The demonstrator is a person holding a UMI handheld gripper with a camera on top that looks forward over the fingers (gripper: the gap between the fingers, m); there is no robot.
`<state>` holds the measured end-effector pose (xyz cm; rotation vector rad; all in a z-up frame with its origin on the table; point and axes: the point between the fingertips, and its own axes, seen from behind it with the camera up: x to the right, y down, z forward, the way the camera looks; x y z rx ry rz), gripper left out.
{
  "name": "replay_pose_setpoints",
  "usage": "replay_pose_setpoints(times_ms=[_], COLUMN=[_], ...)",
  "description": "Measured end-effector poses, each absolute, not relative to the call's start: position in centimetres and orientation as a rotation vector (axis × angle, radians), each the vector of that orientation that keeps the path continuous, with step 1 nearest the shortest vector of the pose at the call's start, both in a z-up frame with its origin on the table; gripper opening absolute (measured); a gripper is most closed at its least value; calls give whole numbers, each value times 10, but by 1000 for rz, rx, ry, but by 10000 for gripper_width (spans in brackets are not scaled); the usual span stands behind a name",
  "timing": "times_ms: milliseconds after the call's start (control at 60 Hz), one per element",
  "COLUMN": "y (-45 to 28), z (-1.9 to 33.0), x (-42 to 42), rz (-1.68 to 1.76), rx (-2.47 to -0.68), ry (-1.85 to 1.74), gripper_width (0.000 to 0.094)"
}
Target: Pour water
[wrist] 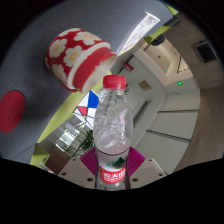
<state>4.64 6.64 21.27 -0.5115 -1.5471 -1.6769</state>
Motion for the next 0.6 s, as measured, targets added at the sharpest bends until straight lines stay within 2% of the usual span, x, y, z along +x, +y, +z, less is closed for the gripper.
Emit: replay_pose_setpoints(times_ms=[150, 250, 383, 500, 600], y=[51, 31, 10, -4, -10], z=[255, 297, 319, 293, 239], x=[50, 58, 81, 85, 78], rz=[-1516, -1291, -861, -438, -140], rx=[-656, -842, -1163, -1420, -1611], ry=[-1355, -1157, -845, -571, -383], gripper_width=[333, 333, 334, 333, 333])
